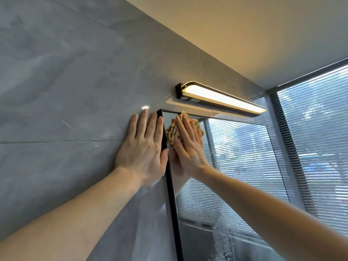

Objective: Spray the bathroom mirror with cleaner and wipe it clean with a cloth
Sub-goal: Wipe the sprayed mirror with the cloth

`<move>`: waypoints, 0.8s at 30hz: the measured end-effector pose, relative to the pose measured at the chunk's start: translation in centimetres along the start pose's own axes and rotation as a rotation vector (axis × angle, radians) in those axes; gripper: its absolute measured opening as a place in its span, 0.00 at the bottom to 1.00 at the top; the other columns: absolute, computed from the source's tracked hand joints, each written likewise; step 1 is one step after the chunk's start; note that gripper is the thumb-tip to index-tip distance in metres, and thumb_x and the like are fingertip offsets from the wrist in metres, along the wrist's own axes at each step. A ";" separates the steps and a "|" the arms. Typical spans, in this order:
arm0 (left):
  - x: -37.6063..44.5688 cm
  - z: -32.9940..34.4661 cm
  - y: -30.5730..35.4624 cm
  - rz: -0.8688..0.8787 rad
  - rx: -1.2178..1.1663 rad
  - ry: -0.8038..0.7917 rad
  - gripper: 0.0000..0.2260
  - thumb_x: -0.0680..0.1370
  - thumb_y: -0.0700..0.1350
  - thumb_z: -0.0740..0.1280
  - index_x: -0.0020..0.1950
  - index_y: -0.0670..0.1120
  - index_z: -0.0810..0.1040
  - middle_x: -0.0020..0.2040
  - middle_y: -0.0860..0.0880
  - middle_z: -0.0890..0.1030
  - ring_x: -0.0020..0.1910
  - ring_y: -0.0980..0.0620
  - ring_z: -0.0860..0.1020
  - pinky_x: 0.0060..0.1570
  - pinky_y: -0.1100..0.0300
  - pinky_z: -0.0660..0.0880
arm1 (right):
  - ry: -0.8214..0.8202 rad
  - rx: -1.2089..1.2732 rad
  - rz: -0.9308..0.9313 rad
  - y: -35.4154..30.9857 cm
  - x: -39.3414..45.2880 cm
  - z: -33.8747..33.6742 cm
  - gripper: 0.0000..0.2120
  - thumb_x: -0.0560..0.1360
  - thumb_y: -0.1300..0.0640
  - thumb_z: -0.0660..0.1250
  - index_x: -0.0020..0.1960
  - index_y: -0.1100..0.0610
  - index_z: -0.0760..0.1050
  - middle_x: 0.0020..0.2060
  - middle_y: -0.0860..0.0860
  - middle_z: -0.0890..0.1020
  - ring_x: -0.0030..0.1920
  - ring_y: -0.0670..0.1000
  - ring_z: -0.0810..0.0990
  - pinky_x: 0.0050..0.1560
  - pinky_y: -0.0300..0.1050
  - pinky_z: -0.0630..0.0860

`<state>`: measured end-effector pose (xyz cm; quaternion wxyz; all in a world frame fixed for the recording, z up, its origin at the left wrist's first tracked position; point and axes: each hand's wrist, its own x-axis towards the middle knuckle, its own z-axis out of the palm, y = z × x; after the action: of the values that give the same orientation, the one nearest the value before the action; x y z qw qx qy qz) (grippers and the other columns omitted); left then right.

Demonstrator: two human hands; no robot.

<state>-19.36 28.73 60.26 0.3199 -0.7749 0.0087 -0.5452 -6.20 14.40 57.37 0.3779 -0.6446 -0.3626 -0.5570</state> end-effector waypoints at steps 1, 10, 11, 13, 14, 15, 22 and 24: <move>0.0 0.1 0.0 0.003 -0.001 -0.004 0.38 0.82 0.61 0.39 0.85 0.38 0.38 0.85 0.35 0.44 0.85 0.33 0.41 0.81 0.35 0.43 | 0.039 -0.012 -0.017 0.7 0.1 0.0 0.28 0.84 0.41 0.50 0.84 0.39 0.51 0.86 0.42 0.50 0.86 0.46 0.41 0.85 0.52 0.37; 0.0 0.2 0.0 0.012 0.013 0.024 0.38 0.81 0.60 0.39 0.84 0.38 0.35 0.85 0.34 0.40 0.84 0.32 0.39 0.81 0.34 0.43 | 0.119 -0.002 0.546 12.1 5.5 -3.8 0.37 0.79 0.37 0.49 0.86 0.48 0.56 0.86 0.50 0.57 0.84 0.54 0.54 0.84 0.56 0.46; 0.0 0.3 0.0 0.013 0.014 0.028 0.38 0.81 0.60 0.39 0.84 0.38 0.35 0.85 0.35 0.40 0.84 0.32 0.39 0.81 0.34 0.42 | 0.106 -0.003 0.619 13.3 5.7 -4.3 0.38 0.78 0.35 0.50 0.85 0.48 0.57 0.85 0.51 0.59 0.84 0.57 0.56 0.84 0.59 0.48; 0.0 0.3 0.1 0.014 0.011 0.034 0.38 0.82 0.61 0.39 0.84 0.38 0.35 0.85 0.35 0.40 0.84 0.32 0.39 0.81 0.34 0.42 | 0.079 0.008 0.710 14.7 5.8 -4.5 0.34 0.83 0.37 0.52 0.85 0.48 0.55 0.85 0.51 0.57 0.85 0.58 0.54 0.84 0.62 0.45; 0.0 0.3 0.1 0.014 0.010 0.038 0.38 0.82 0.61 0.40 0.84 0.38 0.35 0.85 0.35 0.40 0.84 0.32 0.40 0.81 0.34 0.42 | 0.069 0.013 0.736 14.6 5.7 -4.4 0.31 0.86 0.40 0.52 0.86 0.48 0.52 0.86 0.50 0.53 0.86 0.57 0.50 0.84 0.61 0.42; 0.0 0.3 0.1 0.014 0.009 0.042 0.38 0.82 0.61 0.40 0.84 0.38 0.36 0.85 0.35 0.40 0.84 0.32 0.40 0.81 0.34 0.42 | 0.065 0.027 0.758 14.3 5.8 -4.3 0.31 0.87 0.41 0.52 0.87 0.47 0.50 0.87 0.50 0.50 0.86 0.57 0.47 0.84 0.60 0.39; 0.2 0.3 0.3 0.010 0.017 0.043 0.38 0.81 0.60 0.41 0.85 0.38 0.39 0.86 0.35 0.45 0.85 0.32 0.43 0.81 0.34 0.44 | -0.013 0.029 0.476 5.7 5.0 -2.9 0.40 0.78 0.37 0.49 0.87 0.48 0.45 0.87 0.48 0.42 0.86 0.52 0.39 0.84 0.58 0.35; 0.1 0.2 0.2 0.012 0.020 0.045 0.38 0.81 0.60 0.40 0.85 0.38 0.40 0.86 0.35 0.47 0.85 0.32 0.44 0.81 0.34 0.45 | -0.103 0.032 0.313 2.8 3.8 -2.3 0.37 0.80 0.38 0.47 0.86 0.45 0.41 0.86 0.46 0.37 0.84 0.48 0.33 0.82 0.53 0.29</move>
<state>-19.11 28.65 60.19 0.3308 -0.7590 0.0151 -0.5606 -4.33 11.31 61.16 0.4513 -0.7146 -0.2857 -0.4518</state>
